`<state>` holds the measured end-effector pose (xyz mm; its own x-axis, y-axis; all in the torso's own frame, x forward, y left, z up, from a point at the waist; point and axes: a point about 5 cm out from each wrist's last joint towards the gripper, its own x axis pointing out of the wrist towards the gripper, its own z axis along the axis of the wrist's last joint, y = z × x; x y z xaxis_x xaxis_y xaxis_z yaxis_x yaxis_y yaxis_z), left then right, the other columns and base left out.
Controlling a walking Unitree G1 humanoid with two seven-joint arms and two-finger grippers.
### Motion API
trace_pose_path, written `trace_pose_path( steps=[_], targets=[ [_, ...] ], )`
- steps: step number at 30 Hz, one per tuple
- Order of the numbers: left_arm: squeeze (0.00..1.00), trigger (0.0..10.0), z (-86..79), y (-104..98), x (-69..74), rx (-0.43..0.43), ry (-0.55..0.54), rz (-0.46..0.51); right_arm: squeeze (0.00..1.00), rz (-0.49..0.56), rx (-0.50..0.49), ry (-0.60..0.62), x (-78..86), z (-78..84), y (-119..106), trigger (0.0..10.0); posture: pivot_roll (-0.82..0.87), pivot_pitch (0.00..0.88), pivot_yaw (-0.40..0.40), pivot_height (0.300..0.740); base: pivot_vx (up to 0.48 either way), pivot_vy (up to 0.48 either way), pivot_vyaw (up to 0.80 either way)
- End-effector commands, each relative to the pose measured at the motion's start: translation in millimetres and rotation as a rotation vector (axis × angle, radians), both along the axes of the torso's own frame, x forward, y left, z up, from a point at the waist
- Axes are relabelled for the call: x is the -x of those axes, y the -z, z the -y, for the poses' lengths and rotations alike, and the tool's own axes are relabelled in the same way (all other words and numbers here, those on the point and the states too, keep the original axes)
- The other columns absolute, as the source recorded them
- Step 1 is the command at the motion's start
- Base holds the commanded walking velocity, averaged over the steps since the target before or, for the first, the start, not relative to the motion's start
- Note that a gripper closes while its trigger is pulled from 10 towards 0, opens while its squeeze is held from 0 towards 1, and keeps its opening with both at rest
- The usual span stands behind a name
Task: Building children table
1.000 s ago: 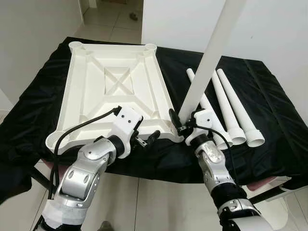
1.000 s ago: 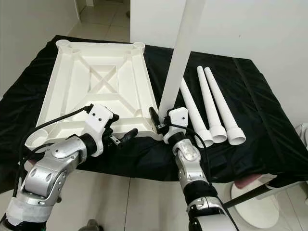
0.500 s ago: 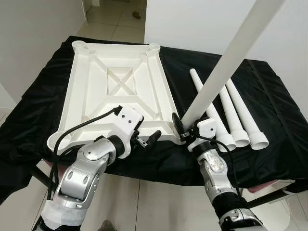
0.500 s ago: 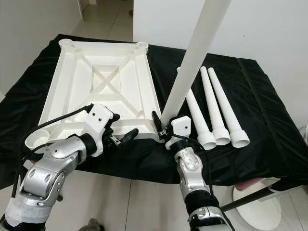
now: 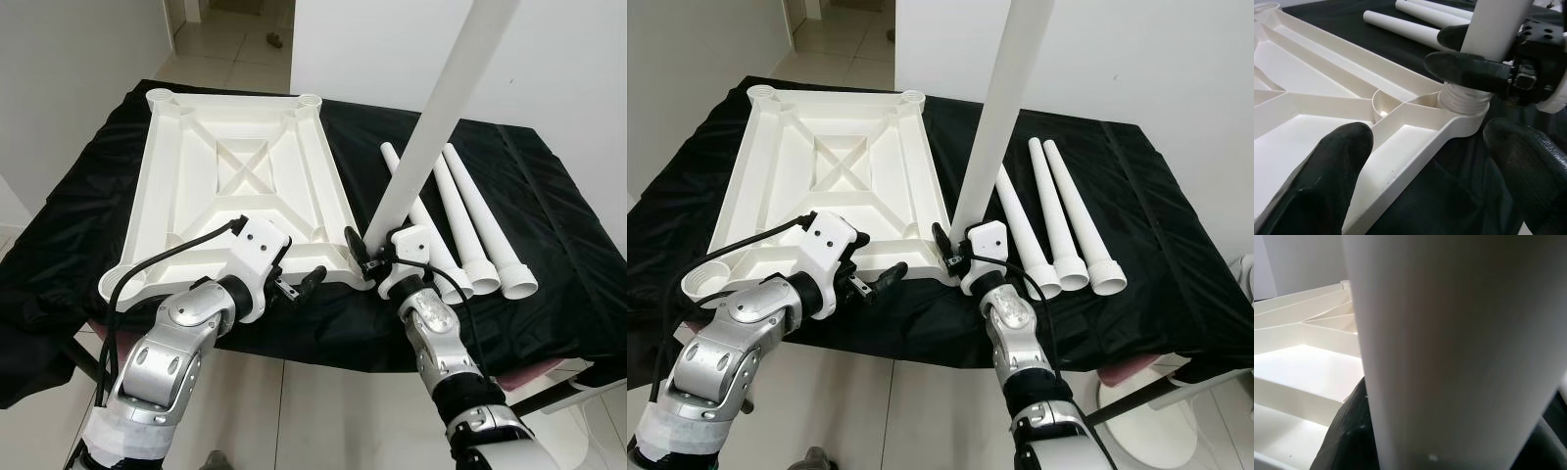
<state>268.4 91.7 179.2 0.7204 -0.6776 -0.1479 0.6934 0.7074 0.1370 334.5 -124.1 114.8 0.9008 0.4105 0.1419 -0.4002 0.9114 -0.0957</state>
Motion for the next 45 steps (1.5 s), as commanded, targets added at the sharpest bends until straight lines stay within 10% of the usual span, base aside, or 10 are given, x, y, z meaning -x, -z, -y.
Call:
trace_pose_path(
  steps=[1,45],
  targets=[
    [0.0,10.0,-0.5,2,1.5,-0.006,-0.027,-0.007,0.0,-0.269,0.045,0.033,15.7,14.1,52,10.0,0.21,0.067,-0.039,0.74,0.0,0.0,0.0],
    [0.0,10.0,-1.8,1,4.6,0.0,-0.039,-0.014,0.0,-0.495,-0.055,0.102,-12.2,31.1,44,10.0,0.21,0.091,-0.043,0.74,0.0,0.0,0.0]
  ],
)
